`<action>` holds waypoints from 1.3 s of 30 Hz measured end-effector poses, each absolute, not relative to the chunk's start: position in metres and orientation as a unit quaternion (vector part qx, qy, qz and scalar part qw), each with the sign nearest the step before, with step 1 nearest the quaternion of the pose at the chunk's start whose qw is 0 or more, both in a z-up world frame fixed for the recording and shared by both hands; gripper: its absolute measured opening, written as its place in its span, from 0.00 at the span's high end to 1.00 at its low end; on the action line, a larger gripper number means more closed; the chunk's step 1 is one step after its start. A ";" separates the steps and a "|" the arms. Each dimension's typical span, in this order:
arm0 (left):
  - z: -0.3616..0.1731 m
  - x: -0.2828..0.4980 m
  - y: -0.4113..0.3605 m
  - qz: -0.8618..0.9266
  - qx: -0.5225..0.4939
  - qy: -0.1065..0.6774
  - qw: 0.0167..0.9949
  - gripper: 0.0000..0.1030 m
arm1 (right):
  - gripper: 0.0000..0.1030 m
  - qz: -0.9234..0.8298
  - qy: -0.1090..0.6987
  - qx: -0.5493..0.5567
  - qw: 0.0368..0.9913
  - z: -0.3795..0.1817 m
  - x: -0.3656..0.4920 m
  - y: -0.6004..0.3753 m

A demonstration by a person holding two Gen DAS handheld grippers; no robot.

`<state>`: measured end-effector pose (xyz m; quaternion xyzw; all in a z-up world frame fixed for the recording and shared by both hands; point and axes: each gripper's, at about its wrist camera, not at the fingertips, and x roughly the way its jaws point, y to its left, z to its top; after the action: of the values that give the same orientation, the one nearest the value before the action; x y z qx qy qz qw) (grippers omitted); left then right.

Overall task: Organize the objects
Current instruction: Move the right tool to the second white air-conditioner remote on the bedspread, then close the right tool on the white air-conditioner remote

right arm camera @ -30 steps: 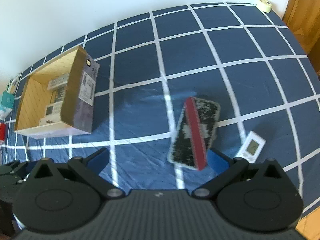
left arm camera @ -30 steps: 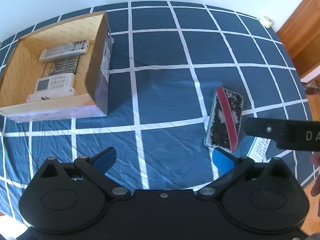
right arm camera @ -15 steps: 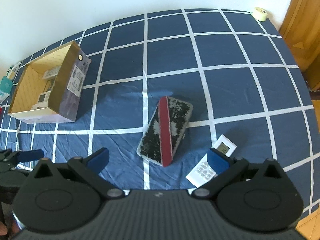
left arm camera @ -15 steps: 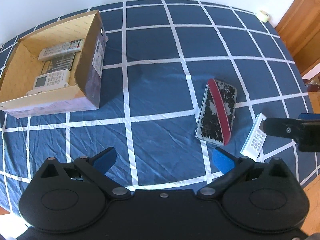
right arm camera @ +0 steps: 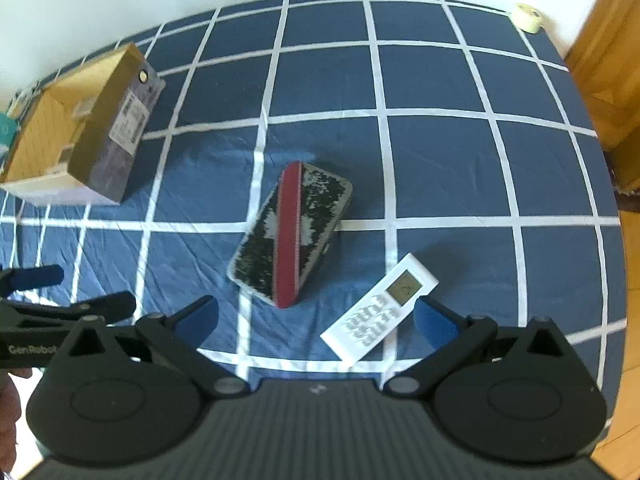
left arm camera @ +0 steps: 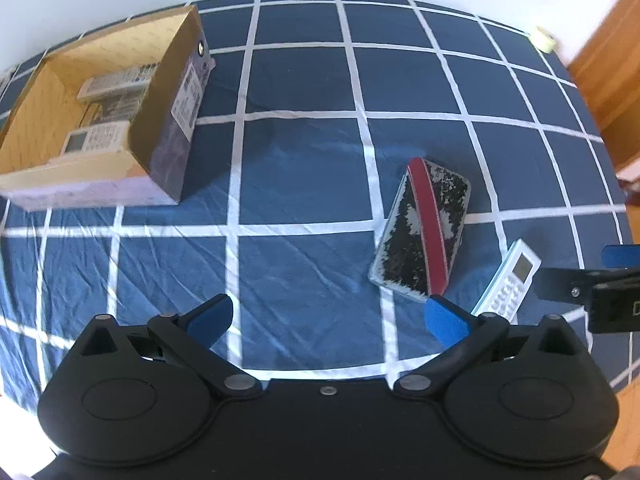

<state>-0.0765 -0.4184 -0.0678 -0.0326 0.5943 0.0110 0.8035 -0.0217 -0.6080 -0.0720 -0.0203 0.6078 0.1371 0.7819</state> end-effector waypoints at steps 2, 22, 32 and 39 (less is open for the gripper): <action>-0.073 -0.076 -0.430 0.029 -0.043 0.596 0.801 0.00 | 0.00 0.151 0.610 -0.030 0.777 -0.077 -0.013 -0.614; -0.133 -0.105 -0.501 0.176 -0.189 0.613 0.747 0.00 | 0.00 0.277 0.643 -0.129 0.702 -0.140 0.043 -0.650; -0.161 -0.119 -0.508 0.212 -0.253 0.614 0.717 0.00 | 0.00 0.292 0.656 -0.165 0.677 -0.171 0.049 -0.641; -0.174 -0.125 -0.526 0.240 -0.285 0.607 0.701 0.00 | 0.01 0.317 0.654 -0.187 0.660 -0.187 0.054 -0.643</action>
<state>-0.1245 -0.5262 -0.1740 -0.2854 0.6074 0.2403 0.7013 0.0535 -0.6429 -0.1874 -0.1872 0.6543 0.3173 0.6605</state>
